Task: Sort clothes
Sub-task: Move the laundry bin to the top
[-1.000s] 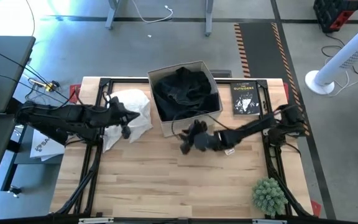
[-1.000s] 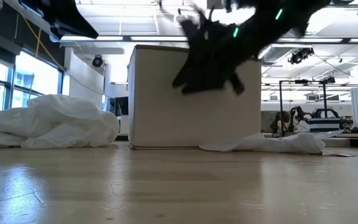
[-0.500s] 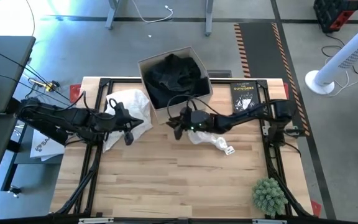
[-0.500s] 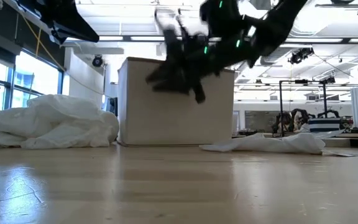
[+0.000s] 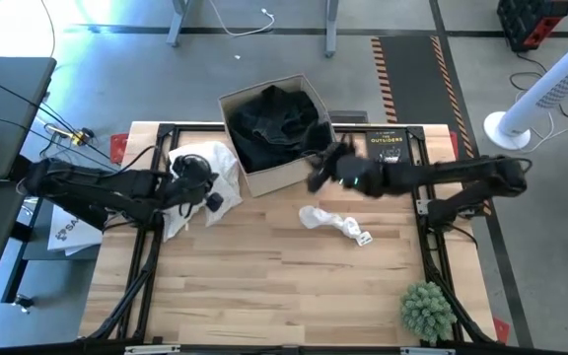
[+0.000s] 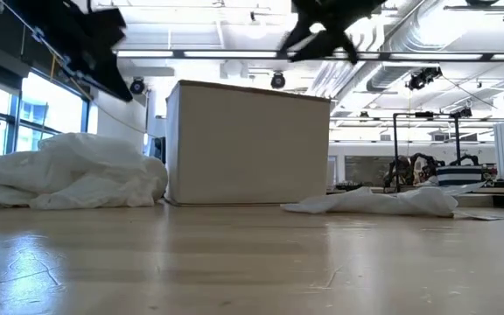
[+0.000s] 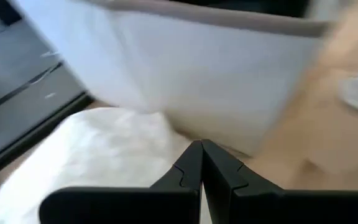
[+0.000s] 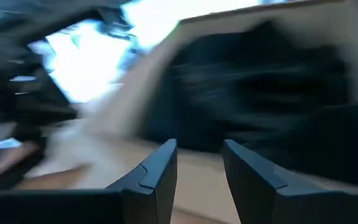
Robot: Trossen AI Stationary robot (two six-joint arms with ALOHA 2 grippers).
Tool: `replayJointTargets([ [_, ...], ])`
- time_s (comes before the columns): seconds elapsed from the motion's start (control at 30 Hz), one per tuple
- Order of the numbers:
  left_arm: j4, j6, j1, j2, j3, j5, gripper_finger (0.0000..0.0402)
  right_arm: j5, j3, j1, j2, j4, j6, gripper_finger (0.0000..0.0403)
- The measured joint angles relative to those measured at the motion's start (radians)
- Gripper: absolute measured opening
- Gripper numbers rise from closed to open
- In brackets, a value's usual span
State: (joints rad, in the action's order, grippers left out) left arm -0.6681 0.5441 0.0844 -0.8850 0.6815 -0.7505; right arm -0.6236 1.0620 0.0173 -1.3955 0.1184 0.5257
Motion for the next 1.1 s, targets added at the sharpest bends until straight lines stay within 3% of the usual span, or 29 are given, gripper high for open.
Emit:
replayJointTargets([
  [0.1,0.050,-0.082,-0.097,-0.033,0.000,0.024,0.0000,0.041,0.073,0.119,0.026,0.223,-0.003,0.0118],
  [0.23,0.183,-0.280,-0.227,-0.088,0.000,0.056,0.0000,0.267,0.156,0.264,-0.016,0.349,-0.074,0.0113],
  [0.33,0.281,-0.418,-0.316,-0.135,0.000,0.060,0.0000,0.407,0.207,0.303,-0.075,0.473,-0.086,0.0112],
  [0.47,0.413,-0.548,-0.427,-0.201,0.000,0.091,0.0000,0.442,0.282,0.284,-0.143,0.654,-0.042,0.0112],
  [0.67,0.567,-0.650,-0.553,-0.256,0.000,0.294,0.0000,0.493,0.364,0.204,-0.194,0.741,0.002,0.0112],
  [0.97,0.521,-0.651,-0.558,-0.188,0.000,0.384,0.0000,0.485,0.421,0.131,-0.197,0.789,0.076,0.0112],
  [1.1,0.507,-0.686,-0.548,-0.132,0.000,0.370,0.0000,0.371,0.425,0.099,-0.188,0.772,0.009,0.0112],
])
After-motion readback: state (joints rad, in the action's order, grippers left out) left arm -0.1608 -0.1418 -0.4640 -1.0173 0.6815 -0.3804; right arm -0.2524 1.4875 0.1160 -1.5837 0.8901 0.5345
